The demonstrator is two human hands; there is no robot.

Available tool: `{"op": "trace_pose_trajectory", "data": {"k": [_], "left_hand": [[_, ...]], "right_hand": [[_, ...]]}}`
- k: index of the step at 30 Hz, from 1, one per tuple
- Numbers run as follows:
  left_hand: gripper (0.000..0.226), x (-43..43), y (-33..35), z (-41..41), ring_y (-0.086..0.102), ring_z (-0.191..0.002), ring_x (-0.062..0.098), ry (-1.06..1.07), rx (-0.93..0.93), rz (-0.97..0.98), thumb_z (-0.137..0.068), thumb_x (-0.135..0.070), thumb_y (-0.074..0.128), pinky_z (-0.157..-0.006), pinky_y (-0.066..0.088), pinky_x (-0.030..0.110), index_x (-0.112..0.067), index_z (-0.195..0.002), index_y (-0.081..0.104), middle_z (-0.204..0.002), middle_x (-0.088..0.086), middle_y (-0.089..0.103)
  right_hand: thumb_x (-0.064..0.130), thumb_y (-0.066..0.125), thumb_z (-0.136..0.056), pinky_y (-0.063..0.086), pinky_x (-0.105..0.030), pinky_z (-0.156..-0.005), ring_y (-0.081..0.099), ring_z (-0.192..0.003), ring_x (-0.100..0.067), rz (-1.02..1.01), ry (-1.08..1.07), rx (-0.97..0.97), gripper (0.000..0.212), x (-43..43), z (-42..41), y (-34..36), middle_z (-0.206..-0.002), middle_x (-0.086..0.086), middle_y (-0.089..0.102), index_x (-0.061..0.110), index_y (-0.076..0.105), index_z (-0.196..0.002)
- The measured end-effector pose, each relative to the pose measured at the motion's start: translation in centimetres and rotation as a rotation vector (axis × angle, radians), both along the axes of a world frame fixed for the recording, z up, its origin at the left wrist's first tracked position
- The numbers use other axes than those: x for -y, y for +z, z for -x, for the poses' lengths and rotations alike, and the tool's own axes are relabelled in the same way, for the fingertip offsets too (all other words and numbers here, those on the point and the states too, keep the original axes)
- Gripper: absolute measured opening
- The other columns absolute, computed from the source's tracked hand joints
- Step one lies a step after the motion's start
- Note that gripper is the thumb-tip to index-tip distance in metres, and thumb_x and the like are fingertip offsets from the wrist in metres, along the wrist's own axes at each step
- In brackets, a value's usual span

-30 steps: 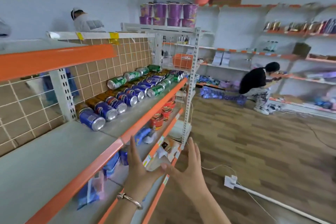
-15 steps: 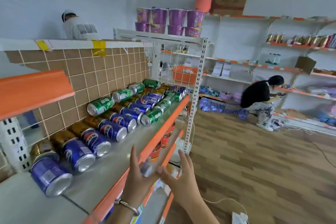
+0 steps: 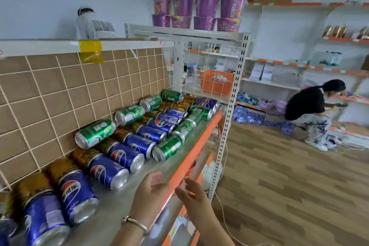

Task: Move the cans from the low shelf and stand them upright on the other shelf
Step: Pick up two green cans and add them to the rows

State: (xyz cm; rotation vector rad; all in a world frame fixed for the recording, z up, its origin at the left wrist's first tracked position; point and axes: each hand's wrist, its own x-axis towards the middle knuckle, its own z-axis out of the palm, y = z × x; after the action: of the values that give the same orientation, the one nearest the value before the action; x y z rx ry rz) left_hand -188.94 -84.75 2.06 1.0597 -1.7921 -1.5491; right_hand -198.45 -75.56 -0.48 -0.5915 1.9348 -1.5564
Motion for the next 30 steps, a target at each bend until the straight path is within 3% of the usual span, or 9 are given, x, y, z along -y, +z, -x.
{"op": "trace_pose_trajectory", "data": {"k": [2, 4, 10, 14, 19, 23, 25, 28, 30], "left_hand": [[0.034, 1.6, 0.0, 2.4, 0.059, -0.100, 0.010, -0.004, 0.064, 0.137, -0.081, -0.012, 0.067, -0.085, 0.045, 0.022, -0.017, -0.113, 0.056, -0.112, -0.004, 0.061], [0.040, 3.3, 0.1, 5.0, 0.053, -0.111, 0.012, 0.001, 0.158, 0.310, -0.083, -0.012, 0.063, -0.094, 0.041, 0.024, -0.018, -0.122, 0.052, -0.119, -0.005, 0.056], [0.056, 7.8, 0.2, 11.9, 0.051, -0.118, 0.016, 0.080, 0.392, 0.641, -0.078, -0.022, 0.069, -0.101, 0.040, 0.026, -0.017, -0.130, 0.048, -0.124, -0.002, 0.057], [0.058, 8.8, 0.2, 14.5, 0.049, -0.121, 0.012, 0.060, 0.725, 0.743, -0.077, -0.043, 0.061, -0.103, 0.038, 0.033, -0.037, -0.131, 0.039, -0.131, -0.014, 0.051], [0.066, 9.7, -0.2, 15.6, 0.045, -0.121, 0.016, 0.122, 0.918, 0.665, -0.075, -0.051, 0.060, -0.104, 0.036, 0.030, -0.031, -0.133, 0.036, -0.128, -0.006, 0.049], [0.038, 10.4, 0.6, 14.8, 0.057, -0.098, 0.015, 0.128, 0.877, 0.453, -0.069, -0.054, 0.063, -0.082, 0.046, 0.024, -0.029, -0.097, 0.055, -0.103, -0.003, 0.060], [0.036, 10.4, 0.8, 14.3, 0.056, -0.084, 0.015, 0.142, 0.859, 0.359, -0.067, -0.055, 0.064, -0.074, 0.045, 0.022, -0.026, -0.085, 0.053, -0.093, -0.004, 0.060], [0.045, 10.7, 0.4, 13.9, 0.057, -0.086, 0.017, 0.118, 0.844, 0.255, -0.067, -0.057, 0.064, -0.074, 0.045, 0.025, -0.022, -0.093, 0.052, -0.097, -0.002, 0.058], [0.037, 10.6, 0.2, 13.8, 0.058, -0.082, 0.015, 0.110, 0.786, 0.138, -0.070, -0.054, 0.063, -0.072, 0.045, 0.023, -0.022, -0.082, 0.051, -0.089, -0.004, 0.058]], "right_hand": [[0.035, 0.066, -0.082, 0.050, -0.021, -0.070, 0.058, -0.080, -0.010, -0.012, 0.038, 0.090, 0.025, 1.2, 2.6, 1.0, -0.089, 0.004, 0.060, 0.021, 0.058, -0.102], [0.015, 0.059, -0.092, 0.045, -0.018, -0.052, 0.055, -0.066, -0.013, 0.030, 0.038, 0.215, 0.008, 2.8, 5.8, 1.9, -0.079, -0.005, 0.058, 0.009, 0.059, -0.098], [0.009, 0.056, -0.091, 0.053, -0.030, -0.061, 0.061, -0.065, -0.023, 0.034, 0.002, 0.485, 0.009, 7.8, 15.7, 3.9, -0.084, -0.016, 0.065, 0.002, 0.061, -0.091], [0.015, 0.057, -0.090, 0.053, -0.032, -0.061, 0.061, -0.065, -0.026, -0.020, 0.029, 0.529, 0.014, 11.7, 20.8, 2.8, -0.080, -0.019, 0.062, 0.002, 0.057, -0.091], [0.034, 0.076, -0.074, 0.056, -0.040, -0.069, 0.063, -0.078, -0.030, -0.110, 0.046, 0.502, 0.039, 15.7, 23.5, 2.4, -0.094, -0.018, 0.065, 0.006, 0.058, -0.096], [0.058, 0.080, -0.043, 0.054, -0.044, -0.089, 0.065, -0.094, -0.031, -0.208, 0.136, 0.380, 0.086, 18.9, 24.8, 0.0, -0.101, -0.010, 0.069, 0.007, 0.061, -0.110], [0.062, 0.081, -0.043, 0.052, -0.041, -0.093, 0.063, -0.096, -0.028, -0.256, 0.154, 0.320, 0.088, 19.6, 24.5, 0.1, -0.105, -0.008, 0.067, 0.006, 0.059, -0.106], [0.062, 0.080, -0.028, 0.057, -0.042, -0.085, 0.066, -0.089, -0.028, -0.306, 0.174, 0.295, 0.097, 20.5, 25.2, -0.6, -0.100, -0.010, 0.070, 0.008, 0.065, -0.108], [0.050, 0.082, -0.036, 0.058, -0.039, -0.078, 0.065, -0.081, -0.027, -0.308, 0.207, 0.342, 0.082, 20.6, 25.4, -0.6, -0.091, -0.011, 0.071, 0.008, 0.066, -0.104]]}}
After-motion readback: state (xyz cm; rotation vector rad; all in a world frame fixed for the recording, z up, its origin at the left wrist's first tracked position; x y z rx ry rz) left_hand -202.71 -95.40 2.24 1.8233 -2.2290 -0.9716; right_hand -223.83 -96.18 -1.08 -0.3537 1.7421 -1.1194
